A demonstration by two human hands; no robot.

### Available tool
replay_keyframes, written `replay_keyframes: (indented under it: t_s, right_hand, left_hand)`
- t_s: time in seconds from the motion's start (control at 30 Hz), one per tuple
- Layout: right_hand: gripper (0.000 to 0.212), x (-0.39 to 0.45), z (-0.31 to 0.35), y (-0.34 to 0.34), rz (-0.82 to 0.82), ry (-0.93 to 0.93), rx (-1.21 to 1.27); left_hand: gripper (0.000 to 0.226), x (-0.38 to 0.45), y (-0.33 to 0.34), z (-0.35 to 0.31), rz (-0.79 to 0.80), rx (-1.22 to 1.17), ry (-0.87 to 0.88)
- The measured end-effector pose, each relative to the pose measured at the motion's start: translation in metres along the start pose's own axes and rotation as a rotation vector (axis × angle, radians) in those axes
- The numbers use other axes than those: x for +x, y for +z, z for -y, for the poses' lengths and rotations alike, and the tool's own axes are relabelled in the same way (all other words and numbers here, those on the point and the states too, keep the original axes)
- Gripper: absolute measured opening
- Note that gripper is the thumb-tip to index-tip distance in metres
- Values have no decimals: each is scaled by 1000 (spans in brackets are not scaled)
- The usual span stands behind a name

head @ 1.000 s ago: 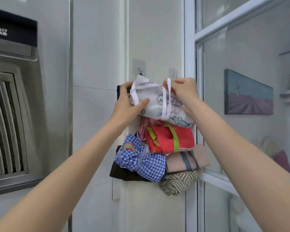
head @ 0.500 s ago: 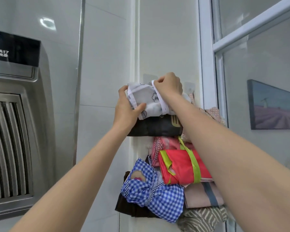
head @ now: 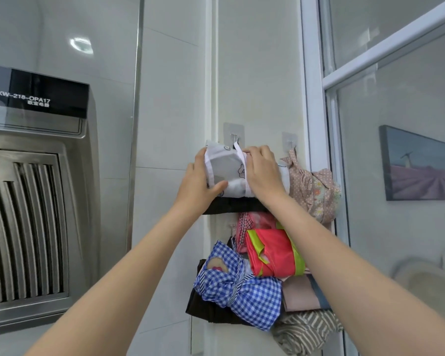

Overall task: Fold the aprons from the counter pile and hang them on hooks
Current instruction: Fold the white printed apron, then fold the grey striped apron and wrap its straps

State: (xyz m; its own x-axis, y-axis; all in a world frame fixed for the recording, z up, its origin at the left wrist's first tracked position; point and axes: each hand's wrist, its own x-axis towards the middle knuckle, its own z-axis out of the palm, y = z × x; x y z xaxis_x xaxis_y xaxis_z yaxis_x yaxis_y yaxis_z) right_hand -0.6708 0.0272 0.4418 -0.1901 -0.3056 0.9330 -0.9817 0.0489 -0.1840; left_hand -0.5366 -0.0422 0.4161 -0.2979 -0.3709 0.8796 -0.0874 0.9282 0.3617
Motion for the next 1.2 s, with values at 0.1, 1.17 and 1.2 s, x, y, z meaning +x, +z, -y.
replay_keyframes:
  t_s: [0.1,1.17,1.2]
  right_hand:
    - [36,-11,-19,-4,-121,6,-150]
    - [60,-11,-49,24,161,45,-421]
    - [60,-10,-48,22,174,46,-428]
  left_hand:
    - [72,1,-7,-6,5,2,-60]
    - [71,14,9,7,337,979,267]
    - [66,14,7,2,350,978,248]
